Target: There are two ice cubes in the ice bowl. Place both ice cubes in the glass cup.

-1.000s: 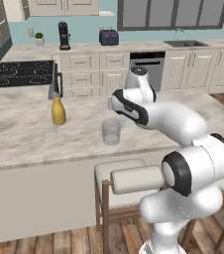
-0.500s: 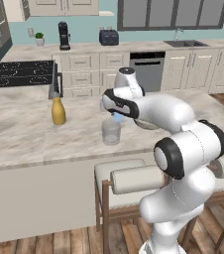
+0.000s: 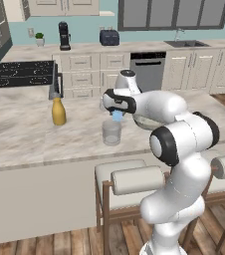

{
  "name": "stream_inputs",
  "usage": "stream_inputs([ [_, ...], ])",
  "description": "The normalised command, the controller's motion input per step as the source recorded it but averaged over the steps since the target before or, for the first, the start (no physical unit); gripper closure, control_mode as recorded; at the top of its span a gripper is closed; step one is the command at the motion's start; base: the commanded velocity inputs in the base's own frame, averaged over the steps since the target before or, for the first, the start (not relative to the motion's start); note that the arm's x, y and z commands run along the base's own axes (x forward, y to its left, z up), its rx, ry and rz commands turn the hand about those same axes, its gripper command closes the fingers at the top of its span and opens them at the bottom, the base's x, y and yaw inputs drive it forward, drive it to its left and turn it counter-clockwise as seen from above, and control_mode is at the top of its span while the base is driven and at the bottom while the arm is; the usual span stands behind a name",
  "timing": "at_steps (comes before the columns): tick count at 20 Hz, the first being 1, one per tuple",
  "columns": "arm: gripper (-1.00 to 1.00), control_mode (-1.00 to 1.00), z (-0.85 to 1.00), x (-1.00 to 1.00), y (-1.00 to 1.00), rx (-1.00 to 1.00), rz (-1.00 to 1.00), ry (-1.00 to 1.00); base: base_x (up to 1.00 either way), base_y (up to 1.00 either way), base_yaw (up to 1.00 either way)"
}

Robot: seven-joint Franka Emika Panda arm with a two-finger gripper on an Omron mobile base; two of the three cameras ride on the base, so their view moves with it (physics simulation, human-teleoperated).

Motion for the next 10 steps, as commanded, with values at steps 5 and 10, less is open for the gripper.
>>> stream_inputs([
  [5,1.0,-1.0,-0.13,0.39,0.07,0.0,0.0,0.0,0.0,0.0,0.0],
  [10,1.0,-1.0,-0.3,0.23,0.05,0.0,0.0,0.0,0.0,0.0,0.0],
])
